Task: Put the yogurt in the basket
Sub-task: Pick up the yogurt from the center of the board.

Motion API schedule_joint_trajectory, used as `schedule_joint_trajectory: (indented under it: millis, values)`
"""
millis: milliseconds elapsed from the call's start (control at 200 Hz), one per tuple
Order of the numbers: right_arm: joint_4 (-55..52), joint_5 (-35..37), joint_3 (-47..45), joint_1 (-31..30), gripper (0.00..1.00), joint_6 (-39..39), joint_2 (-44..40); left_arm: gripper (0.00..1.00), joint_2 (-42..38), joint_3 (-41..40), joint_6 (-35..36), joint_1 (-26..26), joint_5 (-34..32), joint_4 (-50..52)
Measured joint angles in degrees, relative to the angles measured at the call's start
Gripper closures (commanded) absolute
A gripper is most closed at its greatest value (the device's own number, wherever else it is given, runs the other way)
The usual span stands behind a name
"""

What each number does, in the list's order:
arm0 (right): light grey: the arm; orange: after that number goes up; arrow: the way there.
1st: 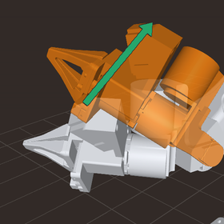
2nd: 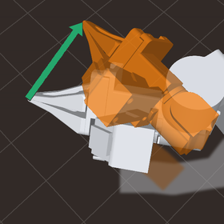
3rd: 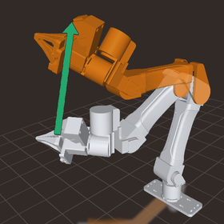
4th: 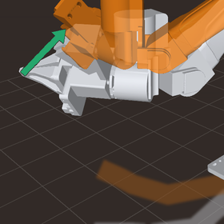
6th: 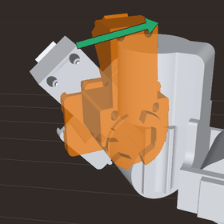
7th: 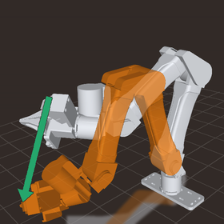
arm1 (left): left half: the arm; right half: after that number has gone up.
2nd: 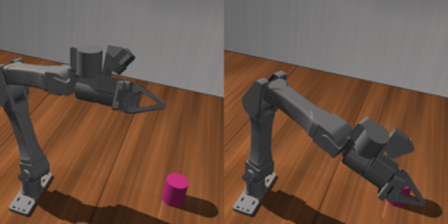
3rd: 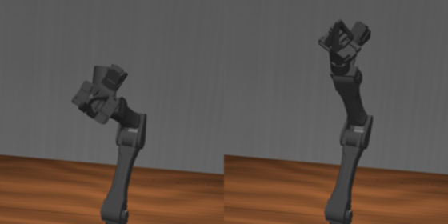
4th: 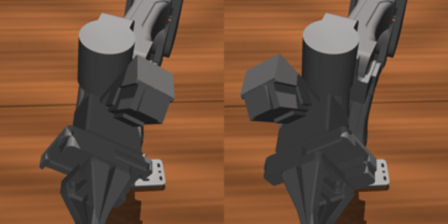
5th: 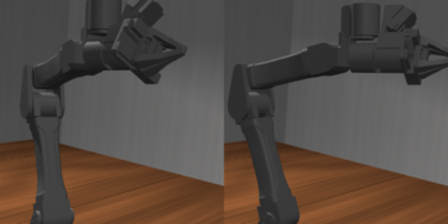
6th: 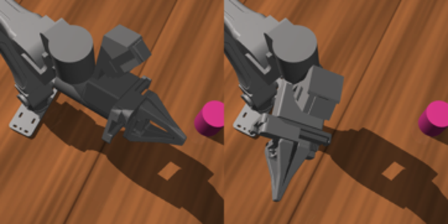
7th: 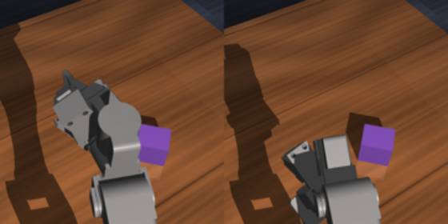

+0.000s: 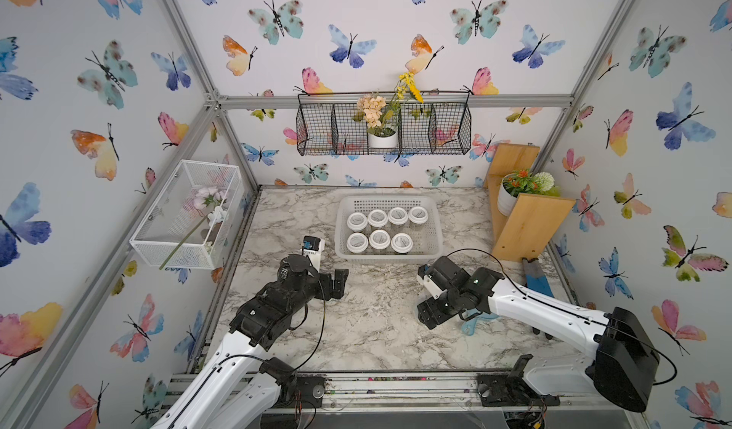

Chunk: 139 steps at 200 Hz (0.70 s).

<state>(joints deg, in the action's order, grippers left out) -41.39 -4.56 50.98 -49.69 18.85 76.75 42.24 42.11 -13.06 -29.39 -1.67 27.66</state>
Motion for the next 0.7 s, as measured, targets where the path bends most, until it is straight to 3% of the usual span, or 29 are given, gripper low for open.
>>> schedule_joint_trajectory:
  millis: [195,696]
  values:
    - [-0.15,1.09,0.20,-0.87,0.18,0.26,1.49,0.00,0.00,0.00,0.00,0.00,0.00,0.00]
    - [-0.44,2.27,3.39,-1.40,0.17,0.17,4.09,0.00,0.07,0.00,0.00,0.00,0.00,0.00]
